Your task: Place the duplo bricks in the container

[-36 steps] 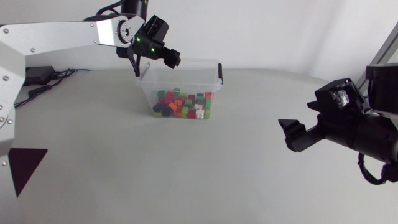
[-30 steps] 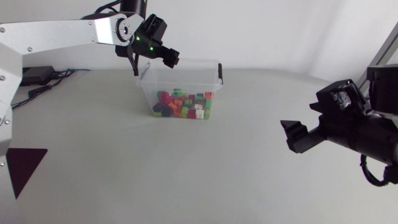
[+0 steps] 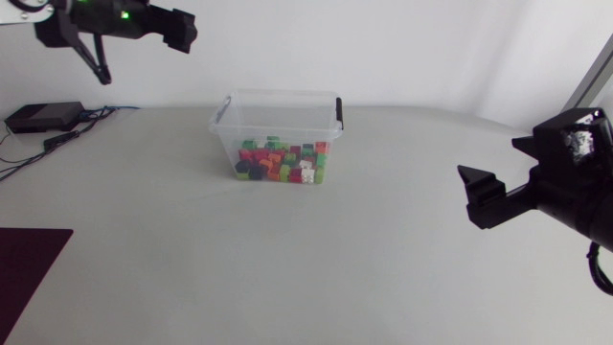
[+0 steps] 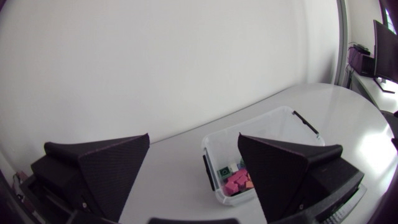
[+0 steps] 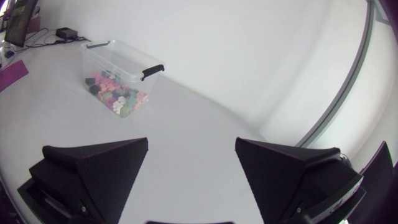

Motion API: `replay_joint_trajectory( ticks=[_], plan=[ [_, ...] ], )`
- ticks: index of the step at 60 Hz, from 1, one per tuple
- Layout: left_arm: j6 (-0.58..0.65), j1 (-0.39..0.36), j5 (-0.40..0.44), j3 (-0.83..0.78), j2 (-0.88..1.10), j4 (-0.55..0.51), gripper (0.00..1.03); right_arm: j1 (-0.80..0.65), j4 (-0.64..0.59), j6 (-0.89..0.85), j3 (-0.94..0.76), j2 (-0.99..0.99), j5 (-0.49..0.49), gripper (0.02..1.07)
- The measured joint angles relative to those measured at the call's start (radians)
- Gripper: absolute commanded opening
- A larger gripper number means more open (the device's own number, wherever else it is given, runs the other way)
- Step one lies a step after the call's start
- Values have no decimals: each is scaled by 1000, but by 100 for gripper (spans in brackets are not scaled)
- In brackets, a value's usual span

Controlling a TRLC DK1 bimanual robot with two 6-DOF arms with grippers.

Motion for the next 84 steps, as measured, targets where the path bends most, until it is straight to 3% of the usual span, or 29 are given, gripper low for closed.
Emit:
replay_joint_trajectory(
  ticks=[17,33,67,84],
  plan=[
    [0,41,0,-329,-302,24,99,-40,-31,8,-33,-200,23,103],
    [-23,106,-3,-677,-650,198,99,-58,-93,9,-108,-336,23,103],
    [-26,156,-3,-1017,-1054,200,98,-139,-192,8,-229,-621,26,103],
    [-26,182,-4,-1172,-1225,226,97,-182,-202,9,-253,-658,34,103]
  ],
)
